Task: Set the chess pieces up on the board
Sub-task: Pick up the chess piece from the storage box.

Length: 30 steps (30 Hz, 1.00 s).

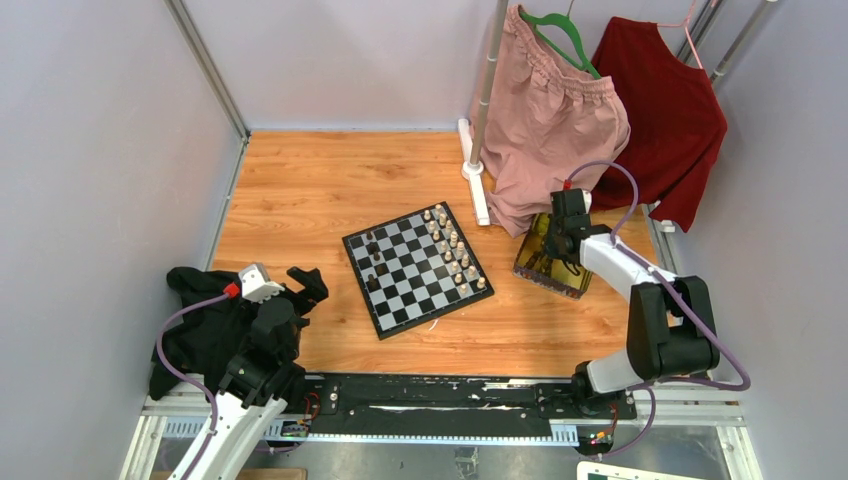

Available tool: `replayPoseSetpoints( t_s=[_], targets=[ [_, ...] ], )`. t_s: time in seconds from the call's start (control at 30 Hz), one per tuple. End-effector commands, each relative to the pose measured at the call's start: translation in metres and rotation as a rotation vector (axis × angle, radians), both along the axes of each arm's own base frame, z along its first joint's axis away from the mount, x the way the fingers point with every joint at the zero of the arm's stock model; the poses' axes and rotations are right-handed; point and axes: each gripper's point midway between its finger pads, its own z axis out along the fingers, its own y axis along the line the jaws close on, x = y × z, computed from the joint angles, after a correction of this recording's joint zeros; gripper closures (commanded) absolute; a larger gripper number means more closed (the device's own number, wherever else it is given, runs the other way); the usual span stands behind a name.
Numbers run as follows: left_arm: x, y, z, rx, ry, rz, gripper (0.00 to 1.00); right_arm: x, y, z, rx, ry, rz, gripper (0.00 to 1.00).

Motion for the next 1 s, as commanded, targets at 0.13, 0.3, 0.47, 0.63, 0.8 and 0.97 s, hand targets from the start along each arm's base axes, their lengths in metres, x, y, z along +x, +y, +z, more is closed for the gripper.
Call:
replayPoseSetpoints(
  t_s=[0.13, 0.3, 0.47, 0.63, 0.8, 0.97],
  targets=[
    [0.002, -0.001, -0.001, 0.006, -0.009, -0.005, 0.0, -0.004, -0.011, 0.011, -0.02, -0.027, -0.031, 1.0],
    [0.001, -0.001, -0.001, 0.006, -0.007, -0.005, 0.0, -0.003, -0.012, 0.02, -0.022, -0.046, -0.031, 1.0],
    [0.002, -0.001, -0.001, 0.006, -0.008, -0.005, 0.0, -0.004, -0.013, 0.024, -0.026, -0.052, -0.033, 1.0],
    [0.002, -0.001, -0.001, 0.005, -0.009, -0.005, 0.0, -0.003, -0.016, 0.036, -0.041, -0.081, -0.034, 1.0],
    [0.002, -0.001, 0.0, 0.004, -0.01, -0.002, 0.0, -0.002, -0.012, 0.064, -0.043, -0.137, 0.006, 1.0],
    [0.002, -0.001, -0.001, 0.005, -0.009, -0.001, 0.0, -0.003, 0.013, 0.097, -0.055, -0.188, 0.114, 1.0]
  ],
)
